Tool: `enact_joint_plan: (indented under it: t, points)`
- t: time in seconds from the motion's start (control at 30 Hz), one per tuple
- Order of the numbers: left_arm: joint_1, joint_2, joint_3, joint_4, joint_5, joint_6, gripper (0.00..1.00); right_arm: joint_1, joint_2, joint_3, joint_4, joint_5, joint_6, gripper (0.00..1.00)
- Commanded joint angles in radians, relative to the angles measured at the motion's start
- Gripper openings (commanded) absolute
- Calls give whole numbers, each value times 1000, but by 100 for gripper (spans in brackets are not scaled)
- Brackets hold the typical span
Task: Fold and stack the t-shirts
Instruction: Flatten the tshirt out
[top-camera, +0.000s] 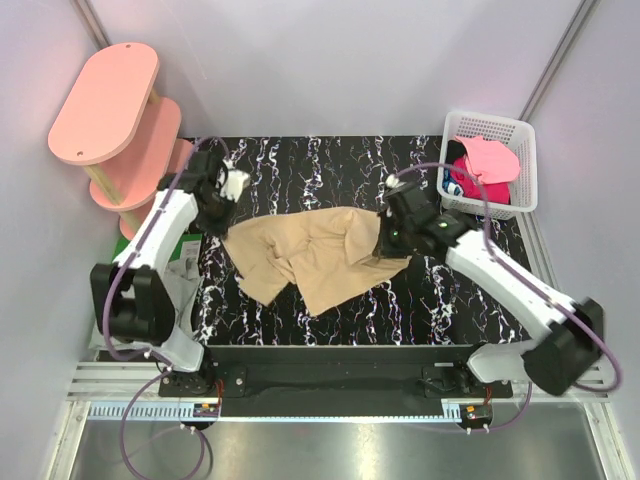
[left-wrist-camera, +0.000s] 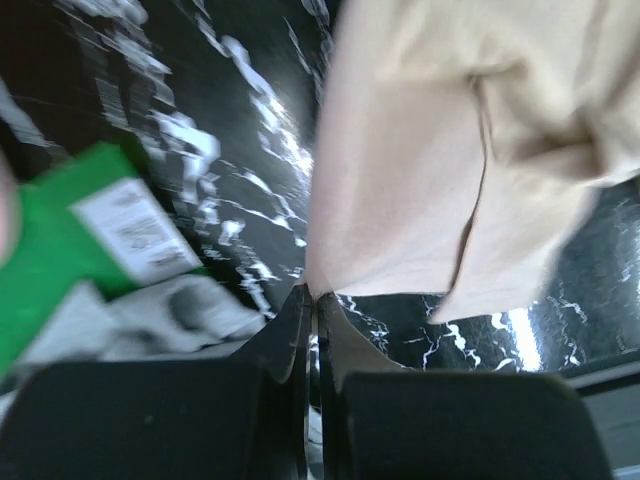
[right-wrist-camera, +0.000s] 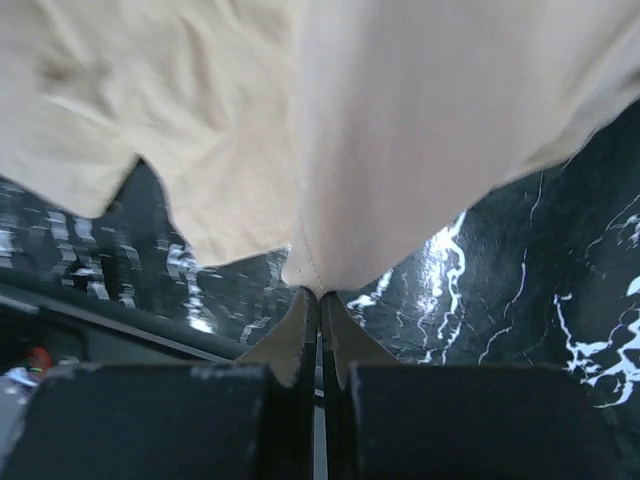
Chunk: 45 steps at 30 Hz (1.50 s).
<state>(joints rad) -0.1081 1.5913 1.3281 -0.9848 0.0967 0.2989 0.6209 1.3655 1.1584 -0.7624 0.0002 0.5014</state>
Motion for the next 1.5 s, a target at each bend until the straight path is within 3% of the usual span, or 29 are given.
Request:
enact_joint_plan:
  t: [0.0,0.37,0.57,0.8,0.9,0.93,1.03,1.17,1.33,1.47]
  points:
    - [8,-137,157,-81,-41,20,0,-4,-170,132,-92,61,-20,0]
    - [8,-343,498,-311,-87,72,0,0,-436,425,-279,57,-43,0]
    - [8,-412,519,-350,-94,75,0,-1,-499,549,-338,106,-29,0]
    - [8,-409,542,-377,-94,66,0,0,-447,693,-341,139,-47,0]
    - [8,-392,695,-443,-115,72,0,-1,-430,760,-338,59,-66,0]
    - [8,-383,814,-472,-108,77,0,0,-428,773,-336,41,-76,0]
    - [8,-343,966,-561,-35,83,0,0,-439,807,-328,-27,-84,0]
    - [8,-464,837,-540,87,166,0,-1,-497,794,-282,-97,-93,0]
    - [8,-649,651,-378,139,207,0,-4,-574,748,-236,-186,-126,0]
    - [8,-717,671,-348,271,220,0,-47,-631,748,-210,-275,-139,0]
